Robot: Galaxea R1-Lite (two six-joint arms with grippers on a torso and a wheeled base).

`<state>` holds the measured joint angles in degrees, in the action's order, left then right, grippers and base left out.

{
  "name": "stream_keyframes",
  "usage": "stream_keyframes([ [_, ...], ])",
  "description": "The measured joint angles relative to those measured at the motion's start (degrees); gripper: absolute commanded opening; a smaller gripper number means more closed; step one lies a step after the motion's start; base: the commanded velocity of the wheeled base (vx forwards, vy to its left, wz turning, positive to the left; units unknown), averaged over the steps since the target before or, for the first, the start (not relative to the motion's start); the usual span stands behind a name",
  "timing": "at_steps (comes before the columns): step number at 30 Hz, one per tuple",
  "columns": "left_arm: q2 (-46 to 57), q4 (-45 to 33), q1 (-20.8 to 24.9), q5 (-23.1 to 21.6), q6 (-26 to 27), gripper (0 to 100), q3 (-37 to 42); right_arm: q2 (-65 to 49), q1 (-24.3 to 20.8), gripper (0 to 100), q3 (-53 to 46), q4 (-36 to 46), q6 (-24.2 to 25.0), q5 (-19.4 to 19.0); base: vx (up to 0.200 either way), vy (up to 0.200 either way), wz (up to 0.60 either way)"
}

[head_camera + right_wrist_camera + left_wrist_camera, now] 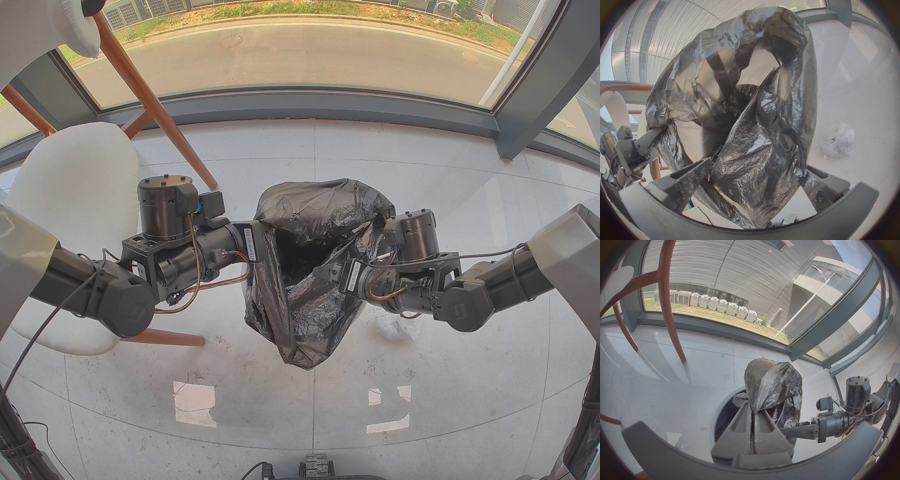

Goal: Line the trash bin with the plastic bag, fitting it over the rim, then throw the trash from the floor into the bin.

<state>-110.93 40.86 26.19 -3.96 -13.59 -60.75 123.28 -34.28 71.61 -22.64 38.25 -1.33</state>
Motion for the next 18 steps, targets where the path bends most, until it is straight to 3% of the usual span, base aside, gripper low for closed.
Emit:
stream_keyframes([
  [11,0.1,-0.4,-0.1,1.0,-0.1,0,0.1,0.3,0.6,0,3.8,0.9,-2.1,0.9,0.000,0.000,0.00],
  [18,0.8,-0.6,-0.3,2.6,-0.2,0,2.3,-2.7,3.5,0,-0.5,0.7,-10.1,0.3,0.000,0.000,0.00],
])
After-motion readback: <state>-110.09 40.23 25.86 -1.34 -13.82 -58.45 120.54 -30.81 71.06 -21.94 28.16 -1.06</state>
